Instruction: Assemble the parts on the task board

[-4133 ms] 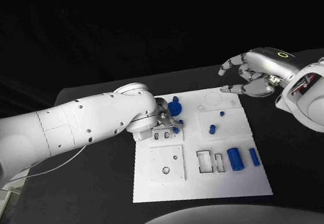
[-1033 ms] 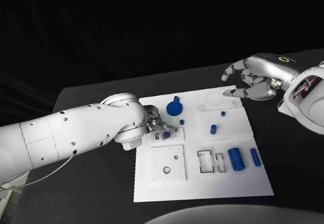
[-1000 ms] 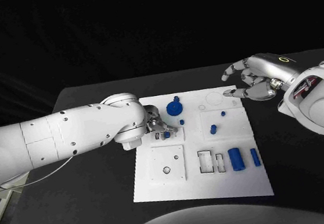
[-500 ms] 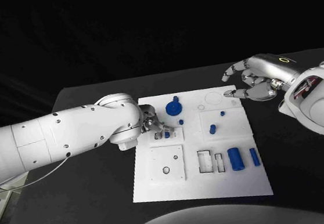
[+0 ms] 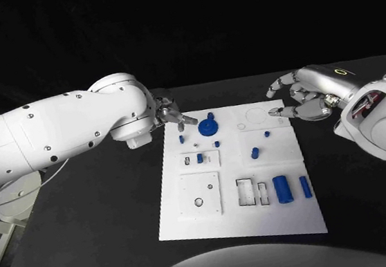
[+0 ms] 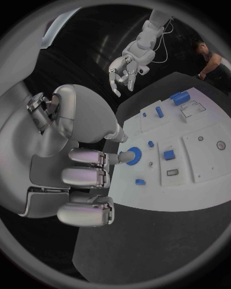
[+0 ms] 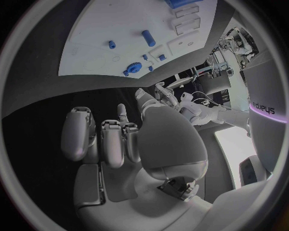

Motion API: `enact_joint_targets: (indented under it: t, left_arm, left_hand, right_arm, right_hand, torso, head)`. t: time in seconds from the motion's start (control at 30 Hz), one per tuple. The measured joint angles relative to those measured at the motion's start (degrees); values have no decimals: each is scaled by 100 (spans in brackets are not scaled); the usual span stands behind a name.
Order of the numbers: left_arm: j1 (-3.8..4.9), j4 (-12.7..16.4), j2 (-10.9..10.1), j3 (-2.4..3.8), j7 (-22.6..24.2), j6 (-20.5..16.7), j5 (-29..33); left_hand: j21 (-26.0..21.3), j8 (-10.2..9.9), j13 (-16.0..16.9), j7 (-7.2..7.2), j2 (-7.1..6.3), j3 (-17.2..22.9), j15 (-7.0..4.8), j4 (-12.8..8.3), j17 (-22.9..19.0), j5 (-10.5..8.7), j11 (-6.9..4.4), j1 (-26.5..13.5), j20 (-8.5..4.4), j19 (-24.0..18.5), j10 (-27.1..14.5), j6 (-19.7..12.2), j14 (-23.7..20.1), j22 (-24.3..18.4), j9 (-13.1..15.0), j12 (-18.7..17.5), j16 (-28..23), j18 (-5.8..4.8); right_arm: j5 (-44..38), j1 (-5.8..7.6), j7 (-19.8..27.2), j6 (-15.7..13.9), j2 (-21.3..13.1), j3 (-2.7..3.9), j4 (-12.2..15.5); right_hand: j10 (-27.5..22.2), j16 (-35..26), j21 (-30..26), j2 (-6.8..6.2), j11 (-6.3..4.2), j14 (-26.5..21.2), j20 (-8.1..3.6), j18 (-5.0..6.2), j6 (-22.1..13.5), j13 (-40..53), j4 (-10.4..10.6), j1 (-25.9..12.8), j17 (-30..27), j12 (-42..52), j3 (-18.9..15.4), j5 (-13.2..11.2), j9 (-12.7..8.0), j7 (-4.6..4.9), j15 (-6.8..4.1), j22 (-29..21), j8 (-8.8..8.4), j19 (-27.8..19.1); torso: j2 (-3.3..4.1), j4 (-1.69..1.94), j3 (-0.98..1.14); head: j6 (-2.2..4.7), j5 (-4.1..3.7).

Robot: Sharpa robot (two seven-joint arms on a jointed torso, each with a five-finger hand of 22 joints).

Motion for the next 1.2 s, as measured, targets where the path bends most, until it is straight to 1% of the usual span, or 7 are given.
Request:
enact_joint_targets:
  t: [0.1,0.17,0.23,0.43,0.63,0.9,1.2]
  left_arm:
    - [35,-280,77,1,0,160,9]
    - [38,-445,137,1,0,269,11]
    - [29,-580,194,-2,-1,361,12]
    - [-63,-975,380,-16,-2,561,13]
    - [-164,-1352,561,-20,-1,633,-1]
    - [-290,-1571,712,-20,9,641,-25]
    - [-364,-1667,772,-22,26,644,-33]
  left_hand:
    - [0,0,0,31,-15,-21,-21,-21,0,0,0,51,0,0,0,-51,-21,0,101,0,0,0]
    - [0,0,0,11,-5,-23,-21,-23,0,0,0,72,0,0,0,-70,-21,0,126,0,0,0]
    - [0,5,0,32,-5,-23,-21,-23,0,0,0,72,0,0,0,-92,-21,0,143,0,0,0]
    - [0,48,-1,31,-5,-39,-21,-39,-1,0,0,72,0,0,0,-91,-21,-1,215,0,0,0]
    - [0,71,-1,11,-5,-58,-21,-20,-1,0,0,72,0,0,0,-111,-21,-1,255,0,0,0]
    - [0,70,-1,32,-5,-96,-21,18,-1,0,1,72,1,0,0,-172,-21,-1,325,0,0,0]
    - [0,70,-1,39,-5,-137,-20,59,-1,-5,1,72,1,0,0,-207,-21,-2,362,0,0,0]
  right_arm:
    - [18,-2,0,21,29,0,-28]
    - [32,-4,4,34,41,0,-40]
    - [42,-8,8,44,42,0,-46]
    - [74,-31,17,85,41,0,-60]
    - [92,-46,22,115,37,-1,-66]
    - [107,-58,26,135,37,-1,-67]
    - [114,-65,29,145,39,-1,-70]
  right_hand:
    - [0,-21,-46,0,0,0,0,0,0,0,0,0,0,-45,0,0,-14,0,0,0,0,0]
    - [0,-23,-46,0,0,0,22,0,0,4,0,0,0,-67,0,0,-15,0,0,0,0,-22]
    - [0,-23,-46,0,0,0,22,0,0,5,16,0,0,-68,16,0,-15,0,0,0,0,-22]
    - [0,-23,-46,0,0,0,22,0,0,5,16,0,-1,-68,16,0,-16,0,0,-1,0,-22]
    - [0,-23,-45,18,0,0,22,0,0,4,16,18,-1,-68,16,0,-26,0,0,-1,0,-22]
    - [0,-23,-45,23,0,0,22,0,0,3,16,23,-1,-68,16,0,-26,0,0,-2,0,-22]
    - [0,-23,-45,23,0,0,22,0,0,3,16,23,-1,-68,16,14,-28,0,0,-2,0,-22]
  torso:
    - [21,4,3]
    - [36,7,2]
    - [54,9,0]
    - [86,7,-21]
    - [93,7,-28]
    - [95,7,-28]
    - [96,7,-25]
  head:
    - [0,12]
    - [0,13]
    - [0,10]
    - [0,0]
    - [0,0]
    - [0,-2]
    - [0,-5]
